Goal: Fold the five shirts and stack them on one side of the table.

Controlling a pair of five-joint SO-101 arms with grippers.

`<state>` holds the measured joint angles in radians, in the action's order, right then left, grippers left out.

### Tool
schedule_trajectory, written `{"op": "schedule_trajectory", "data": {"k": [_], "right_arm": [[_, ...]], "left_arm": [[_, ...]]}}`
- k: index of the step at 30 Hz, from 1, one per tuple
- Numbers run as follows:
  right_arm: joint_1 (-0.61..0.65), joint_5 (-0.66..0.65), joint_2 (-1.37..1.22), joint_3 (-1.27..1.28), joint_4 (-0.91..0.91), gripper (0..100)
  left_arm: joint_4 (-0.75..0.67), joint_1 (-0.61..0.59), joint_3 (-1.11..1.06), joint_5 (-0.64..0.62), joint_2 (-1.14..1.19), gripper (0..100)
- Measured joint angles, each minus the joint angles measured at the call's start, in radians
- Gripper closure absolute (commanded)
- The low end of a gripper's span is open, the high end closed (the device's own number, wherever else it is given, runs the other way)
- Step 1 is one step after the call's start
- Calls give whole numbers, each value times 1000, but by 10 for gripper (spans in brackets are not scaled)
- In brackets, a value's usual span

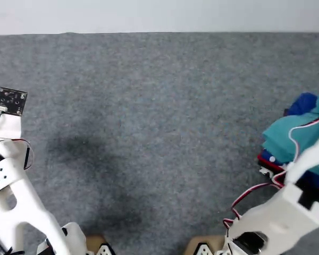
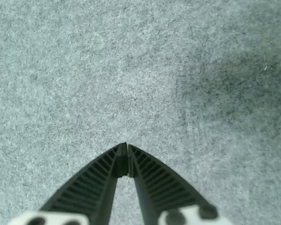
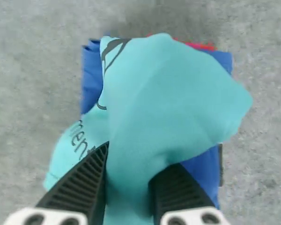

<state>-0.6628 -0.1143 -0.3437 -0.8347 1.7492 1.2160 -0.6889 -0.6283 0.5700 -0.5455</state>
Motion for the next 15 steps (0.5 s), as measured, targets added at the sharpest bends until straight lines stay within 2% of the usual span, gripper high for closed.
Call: {"op": "schedule_trajectory", "data": {"k": [4, 7, 10, 15], "right_arm": [[-63, -107, -114, 0, -77, 969], [-91, -199, -176, 0, -121, 824], [-97, -207, -189, 0, -124, 697], [-100, -170, -152, -55, -61, 677]], "left_arm": [[0, 0, 0, 0, 0, 994], [0, 0, 0, 0, 0, 994], [0, 0, -12, 0, 0, 994], [0, 0, -35, 0, 0, 994]]}}
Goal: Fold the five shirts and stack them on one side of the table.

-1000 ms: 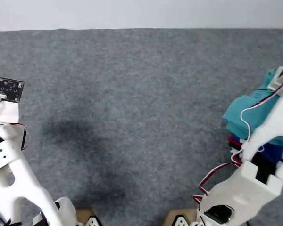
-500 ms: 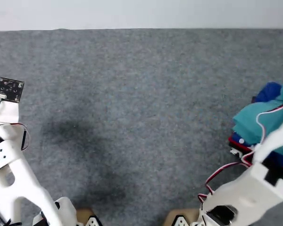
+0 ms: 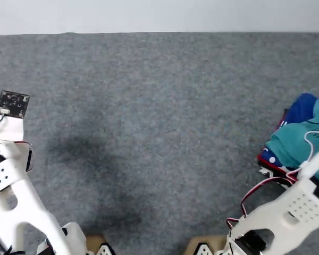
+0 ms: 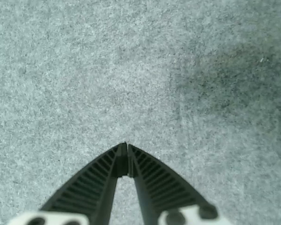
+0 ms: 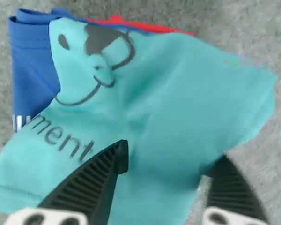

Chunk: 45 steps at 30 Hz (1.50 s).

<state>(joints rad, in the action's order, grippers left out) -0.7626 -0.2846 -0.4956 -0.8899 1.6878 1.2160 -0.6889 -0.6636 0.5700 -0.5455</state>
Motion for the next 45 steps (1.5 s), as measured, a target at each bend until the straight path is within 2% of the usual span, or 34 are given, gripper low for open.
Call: {"op": "schedule_trajectory", "data": {"k": [5, 7, 13, 15, 18, 28, 30, 36, 41, 45], "right_arm": [[32, 8, 100, -77, 66, 682], [64, 8, 117, -77, 66, 719], [137, 11, 80, 0, 66, 998], [152, 11, 63, 31, 66, 963], [158, 11, 61, 98, 66, 991], [166, 9, 60, 433, 68, 989], [163, -23, 60, 470, 68, 990], [158, -98, 72, 506, 68, 987], [163, -138, 207, 506, 58, 987], [172, -138, 265, 506, -58, 988]], "left_arm": [[0, 0, 0, 0, 0, 994], [0, 0, 0, 0, 0, 994], [0, 0, 0, 0, 0, 994], [0, 0, 0, 0, 0, 994], [0, 0, 0, 0, 0, 994], [0, 0, 0, 0, 0, 994], [0, 0, 0, 0, 0, 994], [0, 0, 0, 0, 0, 994], [0, 0, 0, 0, 0, 994], [0, 0, -3, 0, 0, 994]]}}
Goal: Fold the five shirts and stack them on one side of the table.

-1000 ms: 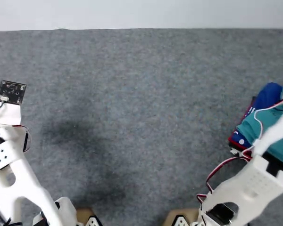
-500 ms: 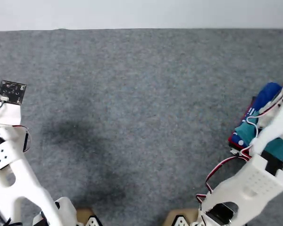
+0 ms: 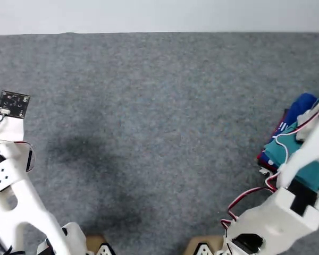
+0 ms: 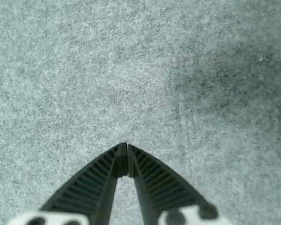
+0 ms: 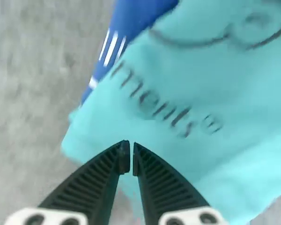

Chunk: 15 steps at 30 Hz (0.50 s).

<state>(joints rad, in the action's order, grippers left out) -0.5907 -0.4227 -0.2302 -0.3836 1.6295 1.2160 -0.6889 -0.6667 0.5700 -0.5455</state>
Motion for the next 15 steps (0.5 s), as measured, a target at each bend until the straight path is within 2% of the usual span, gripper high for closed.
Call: {"op": "schedule_trajectory", "data": {"k": [5, 10, 15], "right_arm": [[0, 0, -25, 18, -264, 988], [0, 0, -170, 18, -519, 989], [0, 0, -302, 20, -654, 989]], "left_arm": [[0, 0, 0, 0, 0, 994], [0, 21, -28, 0, 0, 994], [0, 68, -52, 0, 2, 994]]}}
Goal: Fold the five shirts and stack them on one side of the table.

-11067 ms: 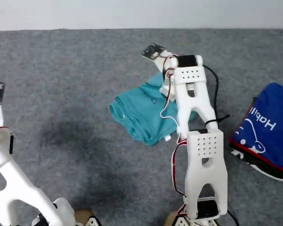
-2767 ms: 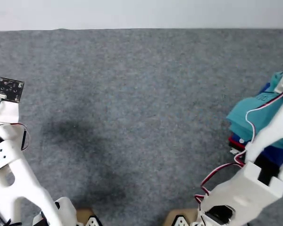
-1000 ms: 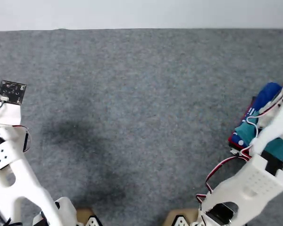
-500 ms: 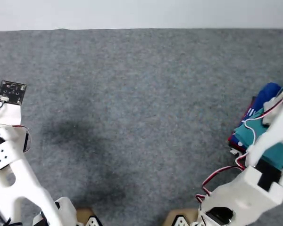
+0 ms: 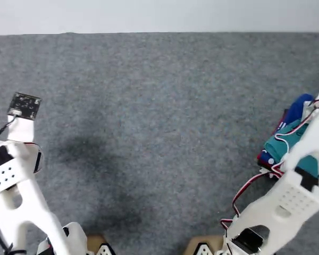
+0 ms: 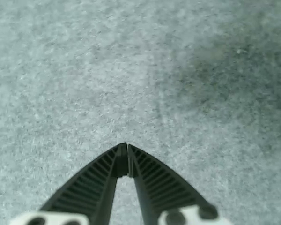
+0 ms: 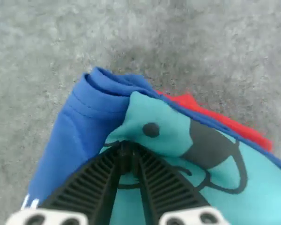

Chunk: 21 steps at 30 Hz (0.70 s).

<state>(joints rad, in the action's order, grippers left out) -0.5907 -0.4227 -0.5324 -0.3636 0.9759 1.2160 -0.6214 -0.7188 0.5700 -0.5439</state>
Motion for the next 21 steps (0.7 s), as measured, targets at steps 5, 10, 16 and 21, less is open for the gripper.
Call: {"op": "schedule_trajectory", "data": {"k": [5, 10, 16, 21], "right_arm": [[8, 0, 29, -21, 74, 989], [14, 0, 189, -40, 229, 989], [38, 0, 316, -40, 443, 989], [118, 0, 362, -40, 646, 989]], "left_arm": [[-6, 14, 0, 0, 0, 994], [-6, 12, 0, 0, 0, 994], [35, 26, 49, -2, -64, 994], [115, 95, 84, -25, -183, 994]]}}
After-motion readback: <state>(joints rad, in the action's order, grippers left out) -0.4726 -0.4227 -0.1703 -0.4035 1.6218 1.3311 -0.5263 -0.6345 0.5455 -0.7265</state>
